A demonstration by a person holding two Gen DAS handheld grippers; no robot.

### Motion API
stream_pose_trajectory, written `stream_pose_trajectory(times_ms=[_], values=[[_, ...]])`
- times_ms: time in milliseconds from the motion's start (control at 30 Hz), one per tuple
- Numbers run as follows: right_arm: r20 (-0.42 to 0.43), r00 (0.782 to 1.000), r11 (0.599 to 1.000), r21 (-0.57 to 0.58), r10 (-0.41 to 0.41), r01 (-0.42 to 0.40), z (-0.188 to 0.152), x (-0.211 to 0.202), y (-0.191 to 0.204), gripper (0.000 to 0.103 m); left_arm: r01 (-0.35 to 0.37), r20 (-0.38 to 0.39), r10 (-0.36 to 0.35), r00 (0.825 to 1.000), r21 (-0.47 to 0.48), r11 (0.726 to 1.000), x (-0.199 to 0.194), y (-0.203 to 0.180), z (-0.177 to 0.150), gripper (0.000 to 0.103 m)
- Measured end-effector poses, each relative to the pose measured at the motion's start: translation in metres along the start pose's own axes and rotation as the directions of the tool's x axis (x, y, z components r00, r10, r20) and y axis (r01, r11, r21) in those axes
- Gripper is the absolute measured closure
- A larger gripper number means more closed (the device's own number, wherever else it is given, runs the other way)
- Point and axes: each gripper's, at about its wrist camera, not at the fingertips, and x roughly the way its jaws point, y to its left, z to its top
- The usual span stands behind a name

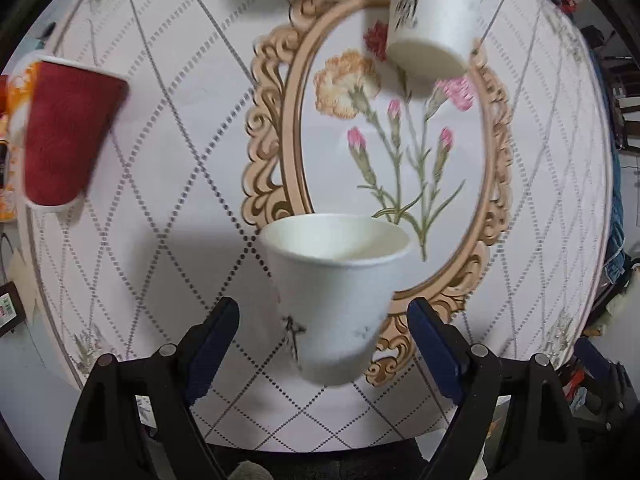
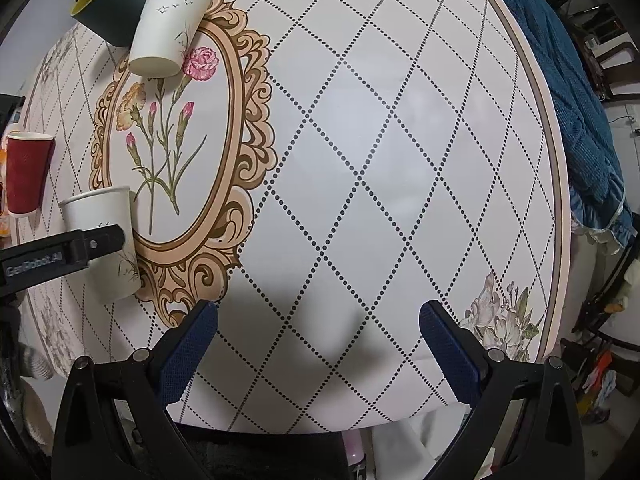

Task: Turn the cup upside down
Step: 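Lift the bird-print cup off the tablecloth with the left tool, then grasp the bird-print cup with the right tool while the left tool releases it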

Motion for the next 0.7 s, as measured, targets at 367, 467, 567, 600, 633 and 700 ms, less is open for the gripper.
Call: stream_pose_trajectory(times_ms=[367, 467, 567, 600, 633, 700], values=[[0.052, 0.994, 0.994, -0.056, 0.096, -0.093, -0.013, -0.049, 0.045, 0.001, -0.072, 0.189, 0.082, 0.979, -0.060, 0.996, -0.085, 0.077, -0.041, 0.017], [0.052, 0.991, 0.989, -0.084, 0.126, -0.121, -0.018, -0.053, 0.073, 0.001, -0.100, 0.193, 0.117, 0.974, -0.094, 0.991, -0.080, 0.103, -0.050, 0.017], [0.036, 0.989, 0.986, -0.097, 0.143, -0.138, -0.021, -0.047, 0.100, 0.001, -0.092, 0.181, 0.115, 0.977, -0.132, 0.987, -0.073, 0.135, -0.056, 0.017], [0.032, 0.989, 0.984, -0.106, 0.144, -0.140, -0.021, -0.046, 0.108, 0.001, -0.092, 0.183, 0.117, 0.976, -0.141, 0.986, -0.071, 0.142, -0.058, 0.017], [0.032, 0.990, 0.984, -0.119, 0.139, -0.135, -0.022, -0.045, 0.116, 0.001, -0.101, 0.188, 0.128, 0.974, -0.148, 0.984, -0.065, 0.148, -0.057, 0.017], [0.052, 0.992, 0.979, -0.174, 0.114, -0.104, -0.023, -0.047, 0.134, 0.001, -0.122, 0.187, 0.149, 0.971, -0.150, 0.981, -0.055, 0.159, -0.057, 0.014]])
